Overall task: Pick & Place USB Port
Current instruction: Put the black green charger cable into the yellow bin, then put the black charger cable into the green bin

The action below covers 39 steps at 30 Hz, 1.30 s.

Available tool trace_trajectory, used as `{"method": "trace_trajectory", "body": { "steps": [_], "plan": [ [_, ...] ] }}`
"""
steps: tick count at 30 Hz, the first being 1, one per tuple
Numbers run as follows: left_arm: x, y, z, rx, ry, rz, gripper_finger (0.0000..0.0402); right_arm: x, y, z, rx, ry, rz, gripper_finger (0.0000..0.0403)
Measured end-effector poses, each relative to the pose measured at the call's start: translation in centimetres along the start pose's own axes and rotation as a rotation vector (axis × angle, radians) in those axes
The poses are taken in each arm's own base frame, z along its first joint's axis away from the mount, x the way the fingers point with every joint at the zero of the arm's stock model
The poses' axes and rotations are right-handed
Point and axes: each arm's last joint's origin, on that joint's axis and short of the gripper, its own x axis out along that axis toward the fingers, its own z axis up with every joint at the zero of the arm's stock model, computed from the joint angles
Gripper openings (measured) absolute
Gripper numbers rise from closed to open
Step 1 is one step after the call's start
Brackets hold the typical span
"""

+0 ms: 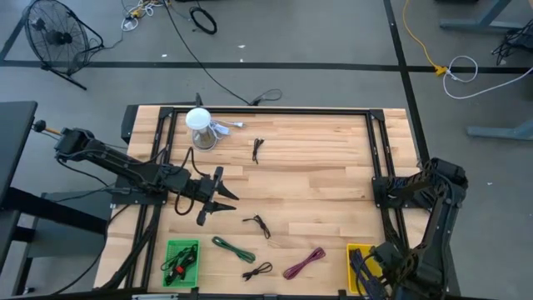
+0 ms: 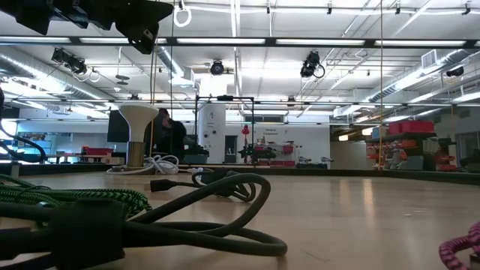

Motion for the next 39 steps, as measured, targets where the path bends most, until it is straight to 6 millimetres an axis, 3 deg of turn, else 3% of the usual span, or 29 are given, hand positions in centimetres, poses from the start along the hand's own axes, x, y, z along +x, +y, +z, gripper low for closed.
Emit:
{"method": "trace_trajectory", "body": {
  "steps": [20,29,39],
  "plan": [
    [0.0,0.0,0.0,-0.003,0.000,0.000,0.0142,3.6,0.6,0.9,0.003,0.001,0.001,0.0009],
    [0.0,0.0,0.0,-0.003,0.000,0.000,0.0142,3.9,0.8,1.6,-0.028,-0.011,-0.001,0.0081],
    [0.0,0.0,0.0,0.000,-0.001,0.000,0.0142,3.1,1.3,4.7,-0.158,-0.057,-0.097,0.0170]
  ]
}}
